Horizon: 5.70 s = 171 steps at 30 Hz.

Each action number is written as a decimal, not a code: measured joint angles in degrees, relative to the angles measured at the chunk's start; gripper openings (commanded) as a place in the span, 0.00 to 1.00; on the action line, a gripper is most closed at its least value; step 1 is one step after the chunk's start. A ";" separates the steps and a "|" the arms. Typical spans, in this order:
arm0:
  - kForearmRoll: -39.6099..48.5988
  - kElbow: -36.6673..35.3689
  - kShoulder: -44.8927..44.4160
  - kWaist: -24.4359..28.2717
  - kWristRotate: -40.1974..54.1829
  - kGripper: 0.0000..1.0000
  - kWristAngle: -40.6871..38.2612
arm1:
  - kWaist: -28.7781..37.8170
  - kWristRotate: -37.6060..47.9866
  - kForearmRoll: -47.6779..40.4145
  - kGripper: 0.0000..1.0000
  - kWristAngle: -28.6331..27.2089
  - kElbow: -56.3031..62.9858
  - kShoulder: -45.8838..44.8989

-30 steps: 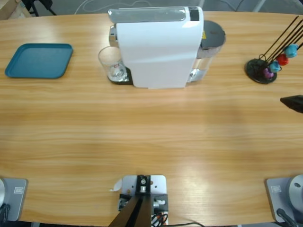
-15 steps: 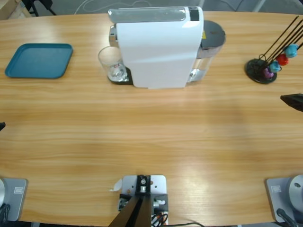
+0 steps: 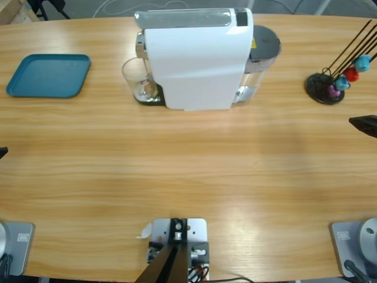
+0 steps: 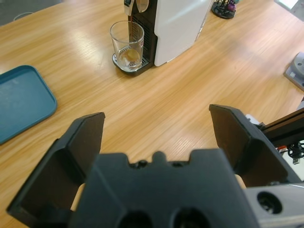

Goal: Pour coffee

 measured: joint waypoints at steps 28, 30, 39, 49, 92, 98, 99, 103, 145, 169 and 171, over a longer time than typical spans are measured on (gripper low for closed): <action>-0.23 0.01 0.33 0.00 0.01 0.97 -1.08 | 0.00 -0.80 -0.28 1.00 0.06 0.41 -1.36; -0.23 0.01 0.33 0.00 0.01 0.97 -1.08 | 0.00 -0.80 -0.45 1.00 0.08 0.50 -1.73; -0.23 0.01 0.08 0.00 0.01 0.97 -1.08 | 0.00 -0.80 -1.34 1.00 0.08 0.74 -2.82; -0.24 0.02 -0.28 0.00 0.02 0.97 -1.08 | 0.00 -0.80 -1.66 1.00 0.08 1.42 -5.49; -1.91 0.01 -0.64 1.27 0.42 1.00 6.99 | -0.01 -2.50 -1.66 1.00 1.76 1.44 -5.29; -2.00 0.06 -0.64 1.30 2.00 1.00 6.60 | -0.01 -3.18 -1.66 1.00 2.60 1.44 -3.97; -2.11 0.23 -0.64 1.30 2.05 1.00 5.92 | -0.01 -3.32 -1.66 1.00 3.07 1.43 -3.68; -2.54 1.02 -0.63 1.31 3.12 1.00 4.40 | -0.01 -4.14 -1.66 1.00 5.22 1.33 -2.87; -13.65 -2.07 11.97 2.91 6.71 0.93 8.01 | -0.01 -4.28 -1.66 1.00 5.30 0.89 -2.25; -20.43 -8.21 38.00 20.33 31.73 0.97 -19.70 | -0.01 -4.28 -1.65 1.00 5.30 0.53 0.72; -21.45 -9.00 40.31 20.58 32.55 0.97 -21.26 | -0.01 -4.28 -1.65 1.00 5.30 0.52 1.05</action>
